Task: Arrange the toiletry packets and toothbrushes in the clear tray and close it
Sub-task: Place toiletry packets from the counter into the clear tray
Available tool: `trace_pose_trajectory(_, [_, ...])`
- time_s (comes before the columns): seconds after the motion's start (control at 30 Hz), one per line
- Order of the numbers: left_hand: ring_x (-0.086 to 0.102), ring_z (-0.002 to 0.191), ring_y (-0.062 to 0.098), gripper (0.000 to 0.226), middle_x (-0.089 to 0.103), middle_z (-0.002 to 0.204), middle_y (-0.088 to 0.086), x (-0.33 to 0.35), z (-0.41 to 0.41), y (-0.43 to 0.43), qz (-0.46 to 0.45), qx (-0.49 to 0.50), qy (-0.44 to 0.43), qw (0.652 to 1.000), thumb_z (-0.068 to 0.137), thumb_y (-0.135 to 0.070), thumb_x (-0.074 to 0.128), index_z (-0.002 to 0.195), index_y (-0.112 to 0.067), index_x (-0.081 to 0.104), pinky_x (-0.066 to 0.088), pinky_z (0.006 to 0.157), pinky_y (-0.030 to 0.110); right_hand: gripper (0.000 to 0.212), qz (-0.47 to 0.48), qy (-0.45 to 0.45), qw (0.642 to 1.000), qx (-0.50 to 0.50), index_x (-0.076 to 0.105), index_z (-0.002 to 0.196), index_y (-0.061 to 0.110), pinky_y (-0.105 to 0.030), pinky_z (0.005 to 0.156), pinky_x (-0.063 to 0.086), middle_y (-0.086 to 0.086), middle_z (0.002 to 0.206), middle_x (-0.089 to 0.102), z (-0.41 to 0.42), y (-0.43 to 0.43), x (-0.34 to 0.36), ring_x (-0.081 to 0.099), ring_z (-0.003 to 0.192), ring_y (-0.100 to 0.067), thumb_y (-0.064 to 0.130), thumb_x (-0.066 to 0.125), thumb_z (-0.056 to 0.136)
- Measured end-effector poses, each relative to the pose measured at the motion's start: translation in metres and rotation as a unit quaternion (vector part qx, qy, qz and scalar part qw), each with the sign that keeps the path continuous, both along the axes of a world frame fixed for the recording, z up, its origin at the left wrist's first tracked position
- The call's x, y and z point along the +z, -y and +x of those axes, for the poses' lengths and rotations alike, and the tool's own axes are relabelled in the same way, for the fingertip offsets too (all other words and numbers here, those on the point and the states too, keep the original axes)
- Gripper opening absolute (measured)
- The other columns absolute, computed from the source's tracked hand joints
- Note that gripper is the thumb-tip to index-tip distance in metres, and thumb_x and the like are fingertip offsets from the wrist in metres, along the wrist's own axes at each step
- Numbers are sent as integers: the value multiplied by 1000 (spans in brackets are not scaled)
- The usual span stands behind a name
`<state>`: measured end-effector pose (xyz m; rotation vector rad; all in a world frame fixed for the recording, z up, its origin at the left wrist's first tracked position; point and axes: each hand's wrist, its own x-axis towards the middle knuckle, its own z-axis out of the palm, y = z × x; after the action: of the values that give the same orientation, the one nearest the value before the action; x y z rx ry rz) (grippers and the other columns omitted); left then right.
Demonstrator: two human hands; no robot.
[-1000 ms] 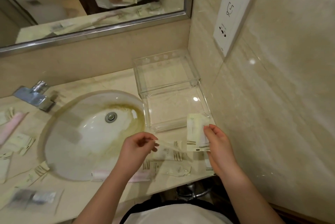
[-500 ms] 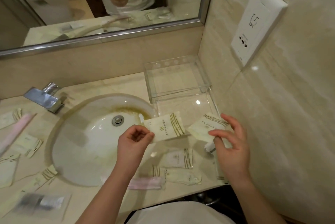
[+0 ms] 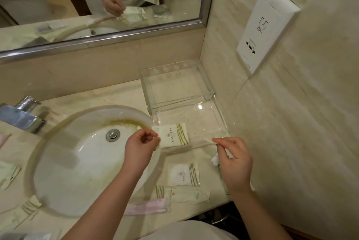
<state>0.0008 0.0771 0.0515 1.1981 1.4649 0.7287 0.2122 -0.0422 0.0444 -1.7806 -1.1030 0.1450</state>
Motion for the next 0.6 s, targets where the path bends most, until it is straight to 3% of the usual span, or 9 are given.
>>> trace_pose_trajectory(0.07, [57, 66, 15, 16, 61, 71, 1, -11, 11, -12, 2, -17, -34, 999, 82, -2, 67, 83, -17, 73, 49, 67, 29, 32, -32, -44, 998, -15, 74, 94, 26, -28, 76, 53, 8, 87, 66, 0, 2, -8, 63, 85, -6, -3, 72, 83])
trace_pose_trajectory(0.2, [60, 71, 2, 19, 66, 76, -8, -19, 36, -28, 43, -62, -120, 990, 84, -5, 64, 90, -20, 74, 40, 60, 12, 26, -59, -61, 996, -31, 74, 92, 22, -12, 73, 48, 10, 86, 67, 1, 4, -14, 63, 85, -2, -3, 73, 82])
trace_pose_trajectory(0.33, [56, 65, 2, 17, 59, 71, -12, -31, 48, -31, 57, -100, -193, 974, 84, -7, 62, 95, -17, 72, 40, 56, 16, 19, -85, -70, 993, -42, 74, 90, 20, -21, 72, 50, 13, 88, 66, 9, -8, -14, 63, 85, -5, 2, 71, 85])
trace_pose_trajectory(0.47, [56, 65, 5, 18, 58, 71, -13, -45, 46, -28, 58, -119, -260, 957, 85, -12, 61, 95, -21, 71, 43, 53, 23, 19, -87, -40, 995, -26, 73, 89, 19, -14, 78, 46, 13, 87, 64, 18, -26, -12, 62, 87, -5, 1, 70, 85])
trace_pose_trajectory(0.6, [56, 65, 6, 17, 58, 71, -13, -49, 42, -28, 50, -106, -278, 953, 85, -13, 61, 95, -22, 71, 41, 52, 23, 17, -102, -29, 994, -21, 72, 88, 20, -25, 79, 50, 15, 88, 63, 21, -40, -15, 62, 88, -9, 4, 67, 86])
